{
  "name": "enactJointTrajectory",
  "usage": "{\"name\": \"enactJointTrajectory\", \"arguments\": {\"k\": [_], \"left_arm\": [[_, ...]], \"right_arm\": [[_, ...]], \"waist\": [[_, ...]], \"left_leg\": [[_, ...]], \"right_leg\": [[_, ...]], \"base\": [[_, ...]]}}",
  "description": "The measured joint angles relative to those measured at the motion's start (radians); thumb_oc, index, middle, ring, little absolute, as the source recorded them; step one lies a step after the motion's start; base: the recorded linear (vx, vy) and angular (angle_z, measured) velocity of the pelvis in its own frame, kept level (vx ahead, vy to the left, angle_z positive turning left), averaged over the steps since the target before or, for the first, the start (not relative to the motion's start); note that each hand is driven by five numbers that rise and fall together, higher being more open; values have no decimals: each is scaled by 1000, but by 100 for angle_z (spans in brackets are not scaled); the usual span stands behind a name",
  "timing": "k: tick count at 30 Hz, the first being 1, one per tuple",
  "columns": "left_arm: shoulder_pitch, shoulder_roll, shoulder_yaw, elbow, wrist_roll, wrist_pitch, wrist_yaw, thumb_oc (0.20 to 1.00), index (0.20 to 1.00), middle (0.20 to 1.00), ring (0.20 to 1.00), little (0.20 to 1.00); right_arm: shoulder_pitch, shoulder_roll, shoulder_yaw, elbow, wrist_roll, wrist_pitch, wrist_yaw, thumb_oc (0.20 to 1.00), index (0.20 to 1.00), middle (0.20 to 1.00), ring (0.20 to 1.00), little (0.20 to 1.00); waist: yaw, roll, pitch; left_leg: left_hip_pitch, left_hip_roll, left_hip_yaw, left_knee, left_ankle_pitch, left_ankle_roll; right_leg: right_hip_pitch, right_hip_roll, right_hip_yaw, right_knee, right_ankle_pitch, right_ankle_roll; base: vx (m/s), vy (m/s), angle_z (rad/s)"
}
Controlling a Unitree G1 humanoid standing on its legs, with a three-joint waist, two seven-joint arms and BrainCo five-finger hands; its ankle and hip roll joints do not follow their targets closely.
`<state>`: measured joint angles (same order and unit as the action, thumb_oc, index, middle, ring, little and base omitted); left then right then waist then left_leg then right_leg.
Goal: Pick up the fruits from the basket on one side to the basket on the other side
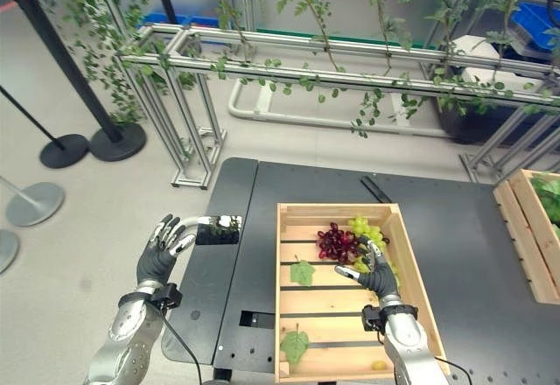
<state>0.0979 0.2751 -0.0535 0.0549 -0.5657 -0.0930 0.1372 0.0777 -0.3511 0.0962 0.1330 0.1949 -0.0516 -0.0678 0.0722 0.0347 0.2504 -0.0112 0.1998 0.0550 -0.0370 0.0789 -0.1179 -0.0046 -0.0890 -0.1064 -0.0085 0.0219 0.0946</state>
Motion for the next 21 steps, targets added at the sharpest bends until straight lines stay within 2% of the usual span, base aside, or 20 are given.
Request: {"name": "enactJointTrajectory", "arguments": {"k": [3, 4, 7, 9, 11, 12, 13, 16, 21], "left_arm": [[34, -44, -3, 15, -7, 0, 0, 1000, 1000, 1000, 1000, 1000], [38, -67, -3, 27, -7, 2, 0, 1000, 1000, 1000, 1000, 1000], [35, -85, -6, 31, -7, 2, -2, 1000, 1000, 1000, 1000, 1000], [35, -88, -5, 26, -7, 2, -3, 1000, 1000, 1000, 1000, 1000], [38, -96, -6, 21, -6, 2, -8, 1000, 1000, 1000, 1000, 1000], [36, -90, -1, 17, -6, 2, -7, 1000, 1000, 1000, 1000, 1000], [30, -74, -3, 5, -5, 2, -6, 1000, 1000, 1000, 1000, 1000], [37, -69, -3, 2, 6, 2, -4, 1000, 1000, 1000, 1000, 1000], [57, -57, -2, 2, 6, 2, 1, 1000, 1000, 1000, 1000, 1000]], "right_arm": [[7, -47, -1, 6, 0, 2, -1, 1000, 1000, 1000, 1000, 1000], [11, -63, -1, 7, -5, 2, -2, 1000, 1000, 1000, 1000, 1000], [21, -68, -10, 4, -7, 8, -1, 1000, 1000, 1000, 1000, 1000], [30, -71, -10, 1, -7, 8, 0, 1000, 1000, 1000, 1000, 1000], [53, -78, -17, -11, -7, 9, 5, 1000, 1000, 1000, 1000, 1000], [58, -64, -20, -9, -7, 12, 6, 1000, 1000, 1000, 1000, 1000], [79, -49, -24, -11, -7, 13, 7, 1000, 1000, 1000, 1000, 1000], [95, -41, -24, -9, -7, 18, 6, 1000, 1000, 1000, 1000, 1000], [89, -6, -25, -9, -7, 18, 5, 1000, 1000, 1000, 1000, 1000]], "waist": [[0, 26, 9], [-5, 33, 18], [-12, 27, 23], [-23, 27, 23], [-35, 42, 14], [-32, 43, 6], [-40, 37, 7], [-56, 29, 6], [-55, 3, -4]], "left_leg": [[1, 3, -6, 17, 4, -5], [-3, 5, -39, 32, 14, -10], [-19, -2, -69, 71, 25, 3], [-23, -17, -75, 80, 20, -2], [-18, -75, -120, 62, -66, -11], [-16, -82, -147, 50, -68, -8], [-20, -95, -143, 39, -46, -4], [5, -110, -154, 3, -27, 4], [62, -115, -158, -38, -22, 9]], "right_leg": [[48, 14, -4, -89, 46, -7], [53, 29, -13, -84, 49, -16], [66, 24, -19, -89, 39, -24], [66, 17, -23, -89, 35, -31], [51, 6, -18, -88, 40, -20], [45, 5, -13, -83, 44, -13], [43, -9, -19, -82, 52, 3], [63, -26, -36, -83, 50, 9], [105, -33, -48, -83, 33, 17]], "base": [[-205, -125, 1], [-250, -135, 3], [-166, -96, 9], [-78, -31, 7], [-5, 35, -7], [6, 60, -6], [21, 59, 9], [44, 49, 19], [34, 50, 6]]}}
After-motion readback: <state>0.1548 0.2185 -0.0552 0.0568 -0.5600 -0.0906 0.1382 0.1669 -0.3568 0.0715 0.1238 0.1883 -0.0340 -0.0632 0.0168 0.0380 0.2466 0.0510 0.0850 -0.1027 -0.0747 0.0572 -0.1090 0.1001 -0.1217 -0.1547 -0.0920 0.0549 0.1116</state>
